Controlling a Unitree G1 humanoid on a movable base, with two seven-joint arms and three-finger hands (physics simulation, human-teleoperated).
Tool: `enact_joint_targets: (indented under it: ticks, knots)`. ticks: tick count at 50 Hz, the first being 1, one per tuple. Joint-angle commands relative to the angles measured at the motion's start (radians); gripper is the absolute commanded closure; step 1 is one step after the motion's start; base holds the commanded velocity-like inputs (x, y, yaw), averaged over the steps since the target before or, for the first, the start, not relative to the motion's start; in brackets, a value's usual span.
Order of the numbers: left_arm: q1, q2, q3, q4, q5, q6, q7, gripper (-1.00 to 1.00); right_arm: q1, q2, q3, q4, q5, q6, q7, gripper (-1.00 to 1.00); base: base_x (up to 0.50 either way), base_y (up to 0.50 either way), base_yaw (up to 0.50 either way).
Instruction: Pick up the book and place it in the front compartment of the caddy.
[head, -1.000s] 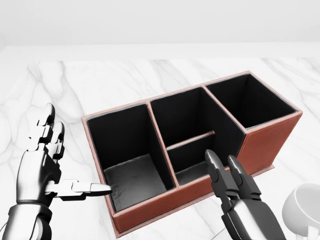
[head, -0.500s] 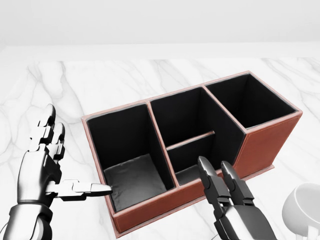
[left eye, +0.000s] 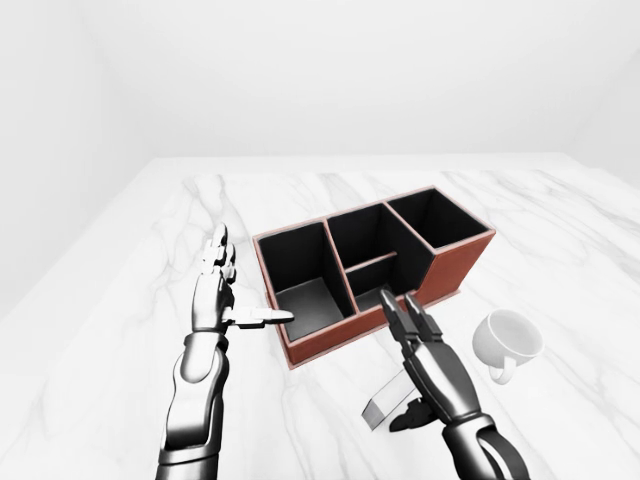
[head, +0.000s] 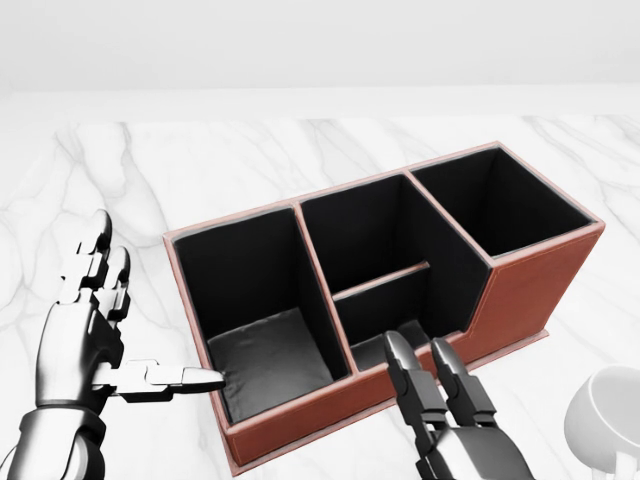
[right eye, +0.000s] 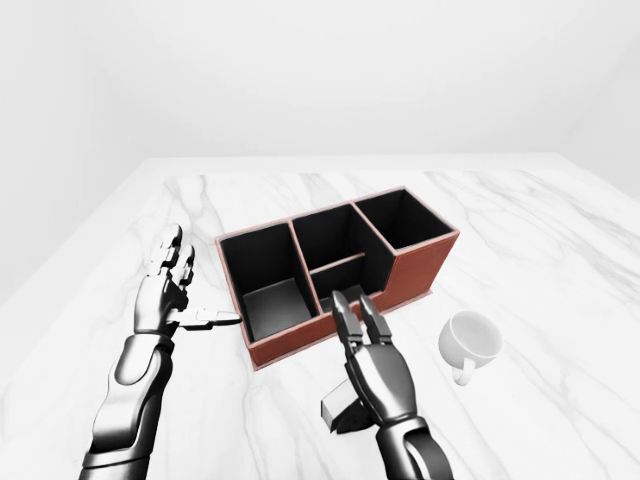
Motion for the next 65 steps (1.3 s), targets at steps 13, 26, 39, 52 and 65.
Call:
enact_joint_targets:
  ticks: [13, 26, 39, 52, 65]
  knots:
    - [-0.004, 0.001, -0.001, 0.016, 0.003, 0.0, 0.003, -1.0, 0.001, -0.023, 0.03, 0.054, -0.024, 0.0, -0.049, -1.0, 0.0, 0.0, 0.0]
    - [-0.003, 0.001, 0.001, 0.014, 0.002, 0.0, 0.003, -1.0, -0.035, -0.018, 0.014, 0.099, -0.022, 0.0, -0.053, -1.0, 0.0, 0.0, 0.0]
    - [-0.002, 0.001, 0.0, 0.021, 0.004, 0.0, 0.003, -1.0, -0.042, -0.014, 0.013, 0.13, -0.034, 0.0, -0.069, -1.0, 0.0, 0.0, 0.0]
    - [-0.006, 0.001, 0.0, 0.033, 0.006, 0.0, 0.006, -1.0, -0.036, -0.022, 0.03, 0.177, -0.054, 0.0, -0.109, -1.0, 0.0, 0.0, 0.0]
    - [-0.006, 0.002, 0.0, 0.033, 0.008, 0.0, 0.008, -1.0, -0.036, -0.032, 0.046, 0.219, -0.064, 0.0, -0.143, -1.0, 0.0, 0.0, 0.0]
